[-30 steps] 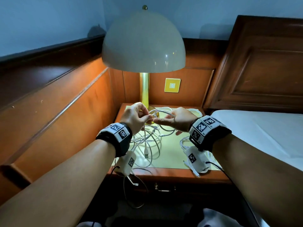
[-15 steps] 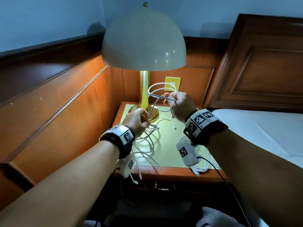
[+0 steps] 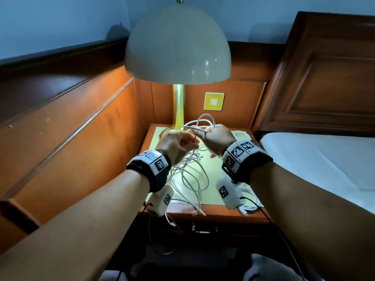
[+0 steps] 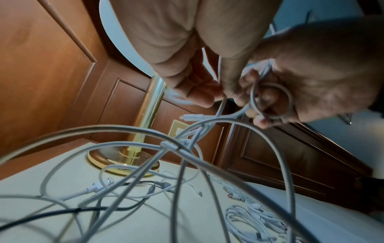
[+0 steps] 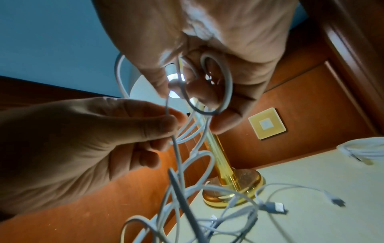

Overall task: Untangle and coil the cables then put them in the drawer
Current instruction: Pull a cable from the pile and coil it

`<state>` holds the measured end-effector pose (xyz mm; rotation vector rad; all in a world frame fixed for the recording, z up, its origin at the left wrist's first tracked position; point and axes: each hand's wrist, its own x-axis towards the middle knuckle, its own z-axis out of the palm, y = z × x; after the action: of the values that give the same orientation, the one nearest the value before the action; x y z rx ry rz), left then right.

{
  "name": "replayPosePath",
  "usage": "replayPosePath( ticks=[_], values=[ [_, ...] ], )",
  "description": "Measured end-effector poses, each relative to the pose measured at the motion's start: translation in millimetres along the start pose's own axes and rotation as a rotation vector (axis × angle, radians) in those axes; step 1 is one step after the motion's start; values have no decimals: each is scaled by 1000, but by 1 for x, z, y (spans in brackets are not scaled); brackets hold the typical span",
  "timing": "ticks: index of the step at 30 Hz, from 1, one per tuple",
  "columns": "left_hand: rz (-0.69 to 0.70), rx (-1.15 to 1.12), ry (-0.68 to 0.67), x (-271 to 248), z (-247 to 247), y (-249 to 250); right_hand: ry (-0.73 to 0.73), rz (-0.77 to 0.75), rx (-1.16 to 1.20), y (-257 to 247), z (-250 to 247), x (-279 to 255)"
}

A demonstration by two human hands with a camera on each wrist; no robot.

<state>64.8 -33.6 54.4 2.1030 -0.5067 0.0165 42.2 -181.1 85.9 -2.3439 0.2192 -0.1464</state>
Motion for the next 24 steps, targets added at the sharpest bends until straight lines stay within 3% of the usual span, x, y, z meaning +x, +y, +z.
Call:
replayPosePath(
  ticks=[5, 9, 13, 20, 24],
  values=[
    [49, 58, -24, -1, 4, -3, 73, -124, -65, -17, 1, 6],
    [-24, 288, -72, -3, 6, -20, 244, -184, 16, -18, -12, 15],
    [-116, 442, -26, -4, -2, -45, 370, -184, 56, -15, -29, 17],
    [-100, 425, 24, -1, -1, -47, 310, -85, 296, -21, -33, 14],
    [-95, 327, 159, 6, -7, -37, 360, -124, 221, -20, -27, 16]
  ],
)
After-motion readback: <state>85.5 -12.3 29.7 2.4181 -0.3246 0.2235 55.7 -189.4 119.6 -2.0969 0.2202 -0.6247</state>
